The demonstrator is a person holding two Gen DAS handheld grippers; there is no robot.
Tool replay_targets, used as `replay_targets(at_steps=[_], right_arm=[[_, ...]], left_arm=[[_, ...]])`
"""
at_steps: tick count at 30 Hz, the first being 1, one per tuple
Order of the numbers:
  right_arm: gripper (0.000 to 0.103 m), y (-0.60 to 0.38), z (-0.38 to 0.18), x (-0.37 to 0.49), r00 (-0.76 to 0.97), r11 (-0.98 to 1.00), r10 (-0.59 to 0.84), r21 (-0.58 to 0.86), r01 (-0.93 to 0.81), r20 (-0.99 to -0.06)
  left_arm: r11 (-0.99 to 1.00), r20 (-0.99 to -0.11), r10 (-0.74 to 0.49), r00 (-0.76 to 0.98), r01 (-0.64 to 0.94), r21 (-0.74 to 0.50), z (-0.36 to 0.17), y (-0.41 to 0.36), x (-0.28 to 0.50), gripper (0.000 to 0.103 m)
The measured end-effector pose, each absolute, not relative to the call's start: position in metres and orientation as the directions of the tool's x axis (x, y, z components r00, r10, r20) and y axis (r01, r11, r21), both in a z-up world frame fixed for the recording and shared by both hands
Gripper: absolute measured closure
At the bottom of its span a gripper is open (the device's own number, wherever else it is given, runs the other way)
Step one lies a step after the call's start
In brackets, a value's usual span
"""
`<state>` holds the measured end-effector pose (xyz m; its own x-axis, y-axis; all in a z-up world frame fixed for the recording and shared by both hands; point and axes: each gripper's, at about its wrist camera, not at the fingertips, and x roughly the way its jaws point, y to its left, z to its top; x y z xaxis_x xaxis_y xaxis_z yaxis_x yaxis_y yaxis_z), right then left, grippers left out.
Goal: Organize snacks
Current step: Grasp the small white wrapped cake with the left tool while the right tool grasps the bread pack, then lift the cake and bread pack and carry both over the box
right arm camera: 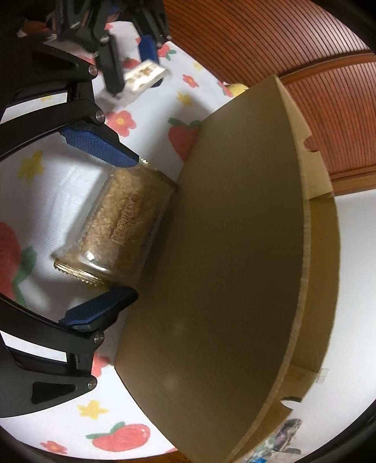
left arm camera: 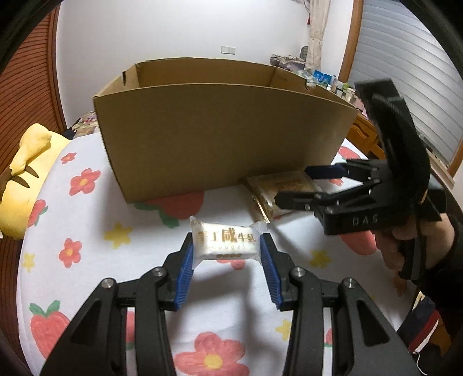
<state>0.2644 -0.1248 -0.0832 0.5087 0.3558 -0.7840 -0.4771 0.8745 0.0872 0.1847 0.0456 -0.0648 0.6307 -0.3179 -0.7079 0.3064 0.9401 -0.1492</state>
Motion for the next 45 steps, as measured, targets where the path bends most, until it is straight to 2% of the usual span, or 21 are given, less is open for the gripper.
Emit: replay_targets(at_steps=[11,18,27,32,34,36,45], right_arm=[[0.017,-0.115,-0.072,0.234,0.466,0.827,0.403,0.096,-0.554,-0.788],[0.017,-0.098,-0.074,0.252,0.491,0.821,0.370,0.031,-0.570,-0.789],[0.018,-0.077,-0.090,0.263,0.432,0.775,0.353,0.001,-0.632,-0.830],[0.038,-0.077,-0.093,0.257,0.430,0.776,0.344,-0.005,-0.631,-0.835],[0.052,-0.079,-0.092,0.253,0.433,0.775,0.350,-0.003,-0.632,-0.831],[0.057,-0.080,-0.090,0.249,0.439,0.775,0.353,-0.005,-0.633,-0.826],[0.059,-0.083,-0.077,0.221,0.462,0.764,0.391,0.001,-0.646,-0.796]], left_arm=[[0.943,-0.697,-0.317,0.643,0.290,-0.161,-0.060,0.057,0.185,0.061],[0.948,-0.693,-0.306,0.652,0.275,-0.160,-0.059,0.064,0.182,0.061],[0.949,-0.690,-0.305,0.656,0.269,-0.164,-0.058,0.068,0.183,0.061],[0.951,-0.689,-0.300,0.660,0.264,-0.162,-0.059,0.069,0.183,0.061],[0.951,-0.688,-0.300,0.661,0.262,-0.163,-0.058,0.069,0.182,0.061],[0.952,-0.687,-0.298,0.663,0.259,-0.164,-0.057,0.070,0.182,0.061],[0.954,-0.666,-0.292,0.686,0.257,-0.153,-0.044,0.070,0.175,0.061]])
